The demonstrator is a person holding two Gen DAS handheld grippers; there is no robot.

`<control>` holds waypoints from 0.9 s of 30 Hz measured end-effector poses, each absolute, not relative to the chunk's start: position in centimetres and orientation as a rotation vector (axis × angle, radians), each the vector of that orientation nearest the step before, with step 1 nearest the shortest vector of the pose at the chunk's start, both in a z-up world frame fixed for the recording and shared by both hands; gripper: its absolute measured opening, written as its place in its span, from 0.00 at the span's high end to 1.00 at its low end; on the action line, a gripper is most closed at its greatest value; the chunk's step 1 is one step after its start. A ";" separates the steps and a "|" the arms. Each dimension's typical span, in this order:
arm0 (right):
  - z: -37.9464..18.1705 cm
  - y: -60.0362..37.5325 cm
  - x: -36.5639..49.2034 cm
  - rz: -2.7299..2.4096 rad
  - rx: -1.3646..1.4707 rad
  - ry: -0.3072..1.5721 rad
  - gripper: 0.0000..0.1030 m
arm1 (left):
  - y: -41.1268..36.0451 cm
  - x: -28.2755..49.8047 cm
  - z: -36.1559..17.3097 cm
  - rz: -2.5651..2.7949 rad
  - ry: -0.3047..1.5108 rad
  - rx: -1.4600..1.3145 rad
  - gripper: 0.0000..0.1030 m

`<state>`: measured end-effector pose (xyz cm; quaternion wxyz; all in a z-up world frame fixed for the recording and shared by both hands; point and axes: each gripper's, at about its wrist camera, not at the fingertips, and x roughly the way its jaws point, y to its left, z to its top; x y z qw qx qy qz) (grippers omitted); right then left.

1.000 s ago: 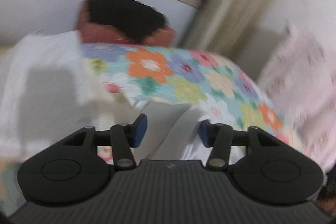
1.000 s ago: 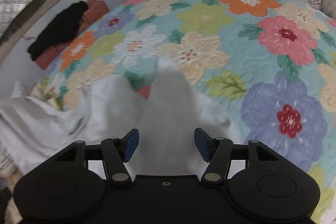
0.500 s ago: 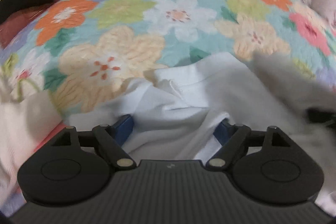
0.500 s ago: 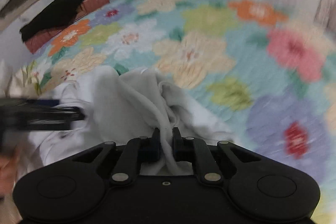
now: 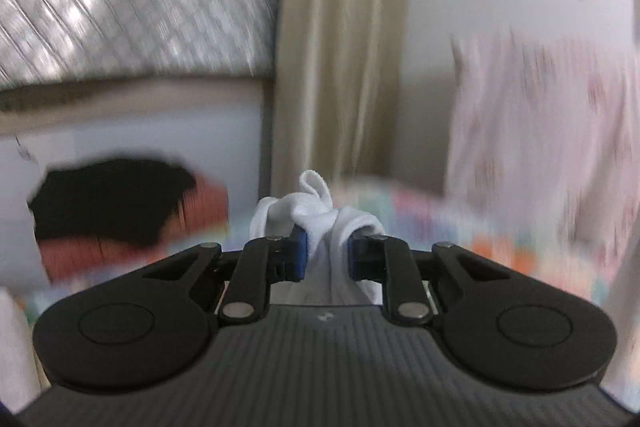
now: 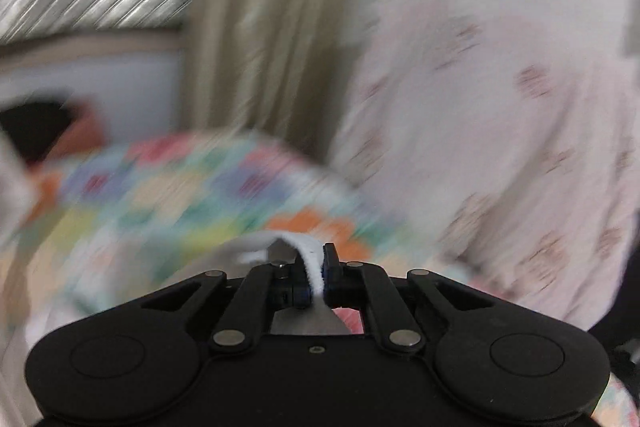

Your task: Fold clothes

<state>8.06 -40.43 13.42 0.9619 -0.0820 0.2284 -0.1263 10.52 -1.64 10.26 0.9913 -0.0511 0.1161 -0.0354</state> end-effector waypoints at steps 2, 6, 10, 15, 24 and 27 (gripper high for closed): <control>17.2 -44.4 9.3 -0.358 -0.071 0.369 0.94 | -0.2 10.4 12.4 0.001 0.125 -0.128 0.83; 19.3 -51.3 11.3 -0.452 0.148 0.384 0.63 | 3.7 14.6 11.9 0.052 0.270 -0.285 0.66; 14.7 -54.4 11.0 -0.487 0.215 0.532 0.26 | 5.7 18.5 6.9 0.079 0.572 -0.321 0.62; 4.5 -52.8 3.6 -0.379 0.239 0.728 0.26 | 4.4 16.0 0.1 0.045 0.775 -0.263 0.54; -4.4 -47.1 -13.3 -0.173 0.374 0.886 0.26 | -1.4 6.5 -3.2 -0.171 0.908 -0.208 0.44; -5.4 -46.0 -17.2 -0.147 0.397 0.885 0.26 | -3.1 3.2 -3.6 -0.278 0.929 -0.186 0.32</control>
